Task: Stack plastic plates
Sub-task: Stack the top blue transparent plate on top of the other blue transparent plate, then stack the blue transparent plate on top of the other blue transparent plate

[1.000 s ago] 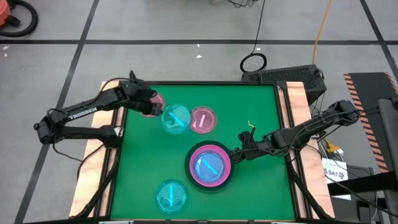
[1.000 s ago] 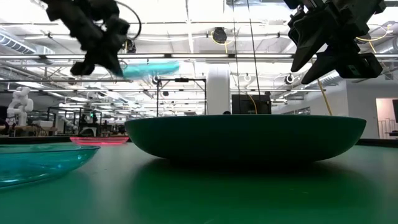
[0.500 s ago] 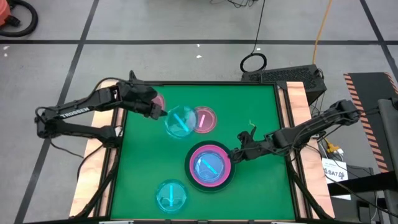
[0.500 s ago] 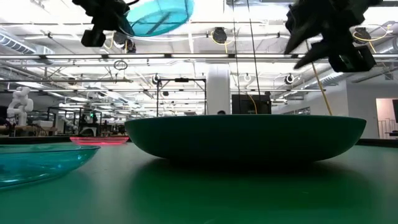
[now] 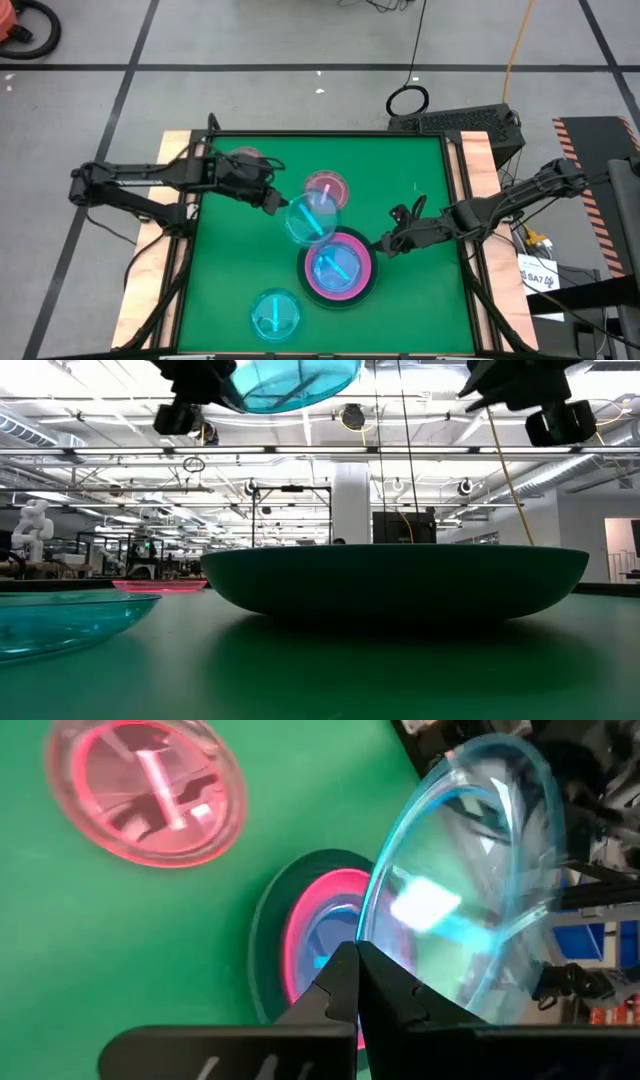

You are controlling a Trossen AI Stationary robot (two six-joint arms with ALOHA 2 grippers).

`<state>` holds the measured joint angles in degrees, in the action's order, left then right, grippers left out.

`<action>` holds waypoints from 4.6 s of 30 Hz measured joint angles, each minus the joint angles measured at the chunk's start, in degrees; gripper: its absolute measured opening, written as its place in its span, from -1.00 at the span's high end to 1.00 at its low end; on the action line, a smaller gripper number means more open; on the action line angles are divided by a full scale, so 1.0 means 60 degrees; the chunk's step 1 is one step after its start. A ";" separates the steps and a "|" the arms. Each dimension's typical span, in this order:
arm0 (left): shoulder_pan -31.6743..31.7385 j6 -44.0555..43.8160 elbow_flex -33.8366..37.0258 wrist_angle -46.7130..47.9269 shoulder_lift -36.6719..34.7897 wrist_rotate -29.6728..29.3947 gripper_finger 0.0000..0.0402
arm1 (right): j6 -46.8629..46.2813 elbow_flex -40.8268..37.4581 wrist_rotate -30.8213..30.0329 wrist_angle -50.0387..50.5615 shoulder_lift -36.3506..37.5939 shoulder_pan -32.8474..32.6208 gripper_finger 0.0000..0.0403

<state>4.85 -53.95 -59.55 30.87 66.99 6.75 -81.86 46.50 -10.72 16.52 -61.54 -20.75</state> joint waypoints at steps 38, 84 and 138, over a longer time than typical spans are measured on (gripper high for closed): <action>-0.2406 -0.1349 0.0007 -0.2924 0.4706 -0.0614 1.00 | 0.1047 0.0000 -0.1006 0.0441 0.1017 0.0007 0.98; -0.3766 0.0938 0.0146 0.2139 0.3434 -0.0168 -0.05 | 0.0986 0.0004 -0.0941 0.0655 0.1014 0.0001 0.98; -0.6593 -0.0788 0.1264 -0.1237 0.5034 -0.1418 0.16 | 0.1274 0.0004 -0.0944 0.1085 0.1014 -0.0339 0.98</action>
<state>-34.71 -58.68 -51.96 23.44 97.19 -1.75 -74.22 46.52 -16.38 23.03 -55.46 -22.79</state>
